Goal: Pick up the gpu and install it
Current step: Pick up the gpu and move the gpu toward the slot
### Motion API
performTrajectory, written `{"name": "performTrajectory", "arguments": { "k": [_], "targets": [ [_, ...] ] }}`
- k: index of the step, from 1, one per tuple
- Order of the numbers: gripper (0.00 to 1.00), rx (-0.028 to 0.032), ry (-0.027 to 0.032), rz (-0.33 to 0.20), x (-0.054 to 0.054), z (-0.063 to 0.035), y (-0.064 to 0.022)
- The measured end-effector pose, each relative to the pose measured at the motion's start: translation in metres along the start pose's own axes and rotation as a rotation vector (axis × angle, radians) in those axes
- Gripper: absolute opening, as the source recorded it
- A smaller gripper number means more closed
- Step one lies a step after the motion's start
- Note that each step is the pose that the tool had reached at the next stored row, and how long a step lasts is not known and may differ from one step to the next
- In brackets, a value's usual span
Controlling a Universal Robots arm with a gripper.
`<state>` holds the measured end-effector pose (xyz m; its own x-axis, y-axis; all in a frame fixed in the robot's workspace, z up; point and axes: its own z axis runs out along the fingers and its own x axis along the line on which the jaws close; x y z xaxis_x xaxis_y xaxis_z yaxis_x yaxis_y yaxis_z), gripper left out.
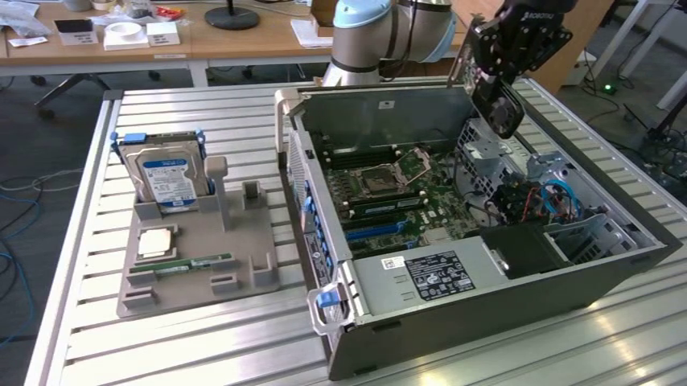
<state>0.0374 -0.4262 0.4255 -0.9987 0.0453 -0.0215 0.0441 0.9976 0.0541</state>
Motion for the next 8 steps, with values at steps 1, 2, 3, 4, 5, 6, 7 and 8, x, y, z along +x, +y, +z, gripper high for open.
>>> {"name": "performTrajectory", "arguments": {
  "k": [1, 2, 3, 4, 5, 6, 7, 8],
  "targets": [
    [0.26, 0.0, 0.0, 0.0, 0.0, 0.0004, 0.0],
    [0.26, 0.0, 0.0, 0.0, 0.0, 0.0009, -0.0001],
    [0.26, 0.0, 0.0, 0.0, 0.0, 0.0016, -0.0001],
    [0.26, -0.0001, 0.0, 0.0, 0.0, 0.0026, -0.0002],
    [0.26, -0.0001, 0.0, 0.0, 0.0001, 0.0037, -0.0002],
    [0.26, 0.0, 0.0, 0.0, 0.0001, 0.0048, -0.0003],
    [0.26, 0.0001, 0.0, 0.0, 0.0001, 0.0059, -0.0003],
    [0.26, -0.0001, 0.0, 0.0, 0.0001, 0.007, -0.0004]
  ]
}}
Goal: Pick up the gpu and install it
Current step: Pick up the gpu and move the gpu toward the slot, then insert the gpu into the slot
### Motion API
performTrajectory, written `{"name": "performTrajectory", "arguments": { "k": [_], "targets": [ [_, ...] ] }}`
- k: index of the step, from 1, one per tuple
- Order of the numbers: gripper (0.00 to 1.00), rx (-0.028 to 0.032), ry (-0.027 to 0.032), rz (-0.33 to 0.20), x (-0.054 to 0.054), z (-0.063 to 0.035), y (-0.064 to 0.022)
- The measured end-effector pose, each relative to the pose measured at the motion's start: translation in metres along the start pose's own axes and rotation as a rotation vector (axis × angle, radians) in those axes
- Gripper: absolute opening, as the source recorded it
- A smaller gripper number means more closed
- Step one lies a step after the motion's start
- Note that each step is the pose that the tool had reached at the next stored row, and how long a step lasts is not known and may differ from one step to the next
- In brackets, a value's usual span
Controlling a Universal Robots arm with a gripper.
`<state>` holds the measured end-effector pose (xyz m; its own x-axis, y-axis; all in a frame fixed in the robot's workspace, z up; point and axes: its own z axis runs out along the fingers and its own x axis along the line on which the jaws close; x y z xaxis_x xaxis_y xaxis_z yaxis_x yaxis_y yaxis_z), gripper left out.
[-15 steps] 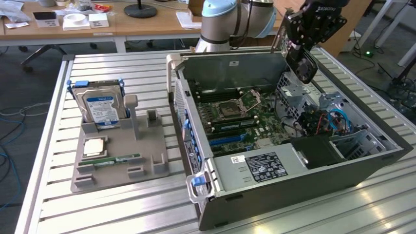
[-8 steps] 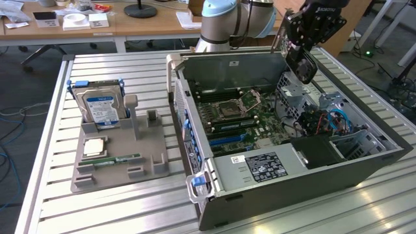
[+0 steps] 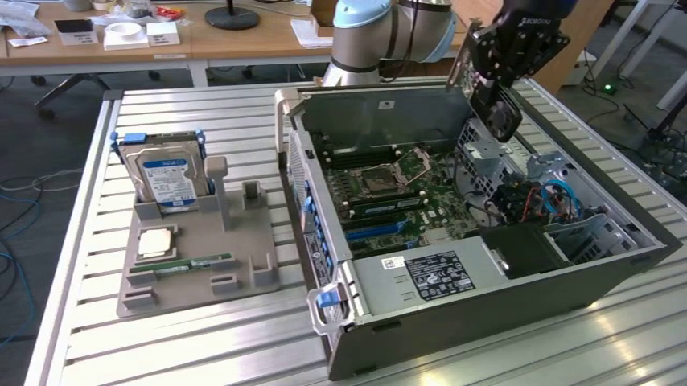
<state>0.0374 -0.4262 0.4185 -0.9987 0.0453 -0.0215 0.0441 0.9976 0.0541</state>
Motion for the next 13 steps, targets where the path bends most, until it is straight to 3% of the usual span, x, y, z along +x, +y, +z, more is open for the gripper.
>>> {"name": "performTrajectory", "arguments": {
  "k": [13],
  "targets": [
    [0.26, 0.0001, 0.0, 0.0, 0.0, 0.0002, 0.0]
  ]
}}
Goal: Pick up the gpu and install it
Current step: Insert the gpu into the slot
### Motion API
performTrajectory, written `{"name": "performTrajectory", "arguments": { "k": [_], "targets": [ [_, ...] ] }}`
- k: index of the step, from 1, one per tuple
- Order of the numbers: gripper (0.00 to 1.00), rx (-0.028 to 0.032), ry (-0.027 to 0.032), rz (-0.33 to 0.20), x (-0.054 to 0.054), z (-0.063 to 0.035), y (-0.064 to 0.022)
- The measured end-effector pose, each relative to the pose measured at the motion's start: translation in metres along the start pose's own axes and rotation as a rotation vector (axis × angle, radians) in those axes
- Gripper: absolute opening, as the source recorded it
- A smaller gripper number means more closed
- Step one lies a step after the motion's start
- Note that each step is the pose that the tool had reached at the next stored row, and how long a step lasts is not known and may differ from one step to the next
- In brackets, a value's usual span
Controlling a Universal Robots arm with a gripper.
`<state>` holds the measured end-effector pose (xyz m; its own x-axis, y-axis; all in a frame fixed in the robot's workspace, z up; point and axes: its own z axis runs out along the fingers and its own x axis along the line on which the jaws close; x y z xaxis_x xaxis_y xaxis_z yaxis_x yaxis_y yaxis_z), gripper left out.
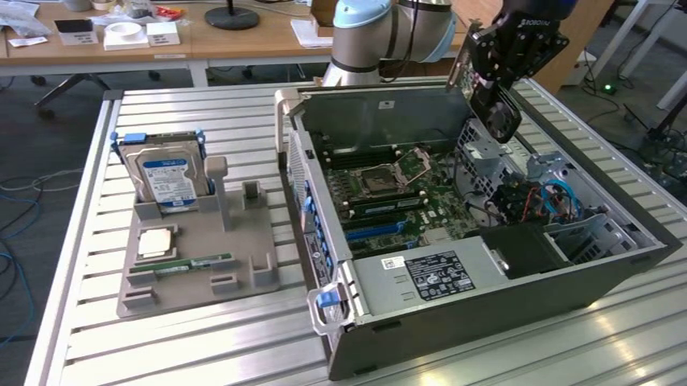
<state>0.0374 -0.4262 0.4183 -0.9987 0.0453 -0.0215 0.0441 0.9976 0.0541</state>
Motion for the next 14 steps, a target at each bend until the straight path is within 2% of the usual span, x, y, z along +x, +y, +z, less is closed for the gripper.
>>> {"name": "performTrajectory", "arguments": {
  "k": [3, 6, 14],
  "targets": [
    [0.26, -0.0001, 0.0001, -0.002, 0.0, 0.0, 0.0],
    [0.26, -0.0006, 0.0014, -0.027, 0.0001, 0.0002, 0.0],
    [0.26, -0.0035, 0.009, -0.166, 0.0001, 0.0016, -0.0001]
  ]
}}
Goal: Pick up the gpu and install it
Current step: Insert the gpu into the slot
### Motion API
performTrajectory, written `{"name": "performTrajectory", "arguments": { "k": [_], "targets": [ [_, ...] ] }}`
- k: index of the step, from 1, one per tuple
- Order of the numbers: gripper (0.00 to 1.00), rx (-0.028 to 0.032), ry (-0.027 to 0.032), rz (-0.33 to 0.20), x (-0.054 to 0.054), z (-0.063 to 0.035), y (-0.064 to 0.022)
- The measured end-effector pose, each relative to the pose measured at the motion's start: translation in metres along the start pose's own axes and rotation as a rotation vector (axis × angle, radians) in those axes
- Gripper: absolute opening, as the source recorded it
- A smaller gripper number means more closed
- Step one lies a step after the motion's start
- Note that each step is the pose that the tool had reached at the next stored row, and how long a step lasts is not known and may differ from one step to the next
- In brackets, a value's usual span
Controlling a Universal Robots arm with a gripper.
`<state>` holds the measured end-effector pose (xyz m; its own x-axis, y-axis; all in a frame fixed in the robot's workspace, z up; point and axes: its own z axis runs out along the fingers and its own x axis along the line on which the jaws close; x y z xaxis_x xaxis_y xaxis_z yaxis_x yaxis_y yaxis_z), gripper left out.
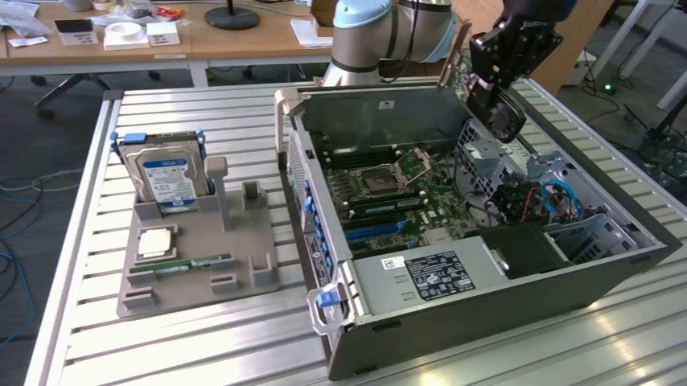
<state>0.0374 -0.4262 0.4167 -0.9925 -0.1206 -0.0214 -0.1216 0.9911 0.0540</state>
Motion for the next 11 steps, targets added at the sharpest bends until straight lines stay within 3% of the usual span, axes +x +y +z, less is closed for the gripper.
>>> {"name": "performTrajectory", "arguments": {
  "k": [11],
  "targets": [
    [0.26, -0.0029, 0.011, -0.2, 0.0001, 0.0025, -0.0001]
  ]
}}
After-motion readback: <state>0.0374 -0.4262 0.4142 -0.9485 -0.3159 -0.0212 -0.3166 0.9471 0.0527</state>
